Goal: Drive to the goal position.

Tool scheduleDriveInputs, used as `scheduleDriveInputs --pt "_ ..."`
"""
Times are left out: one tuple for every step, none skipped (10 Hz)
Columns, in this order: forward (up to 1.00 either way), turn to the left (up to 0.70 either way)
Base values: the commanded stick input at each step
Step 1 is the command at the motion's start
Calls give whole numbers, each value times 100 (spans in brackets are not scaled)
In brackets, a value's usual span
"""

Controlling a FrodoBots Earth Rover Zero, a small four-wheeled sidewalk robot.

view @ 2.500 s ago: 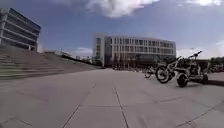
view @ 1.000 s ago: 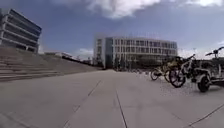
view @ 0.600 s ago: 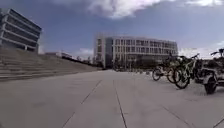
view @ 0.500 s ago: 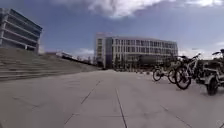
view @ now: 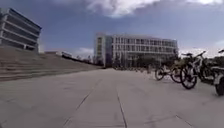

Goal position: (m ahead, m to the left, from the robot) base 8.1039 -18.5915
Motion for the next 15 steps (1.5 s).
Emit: scheduleDriveInputs --pt "50 1" --pt "50 1" --pt "50 1" --pt "50 1" --pt "50 1" --pt "50 1" --pt "50 1" --pt "50 1" --pt "50 1" --pt "50 1" --pt "50 1" --pt "50 1" --pt "50 1" --pt "50 1" --pt "50 1"
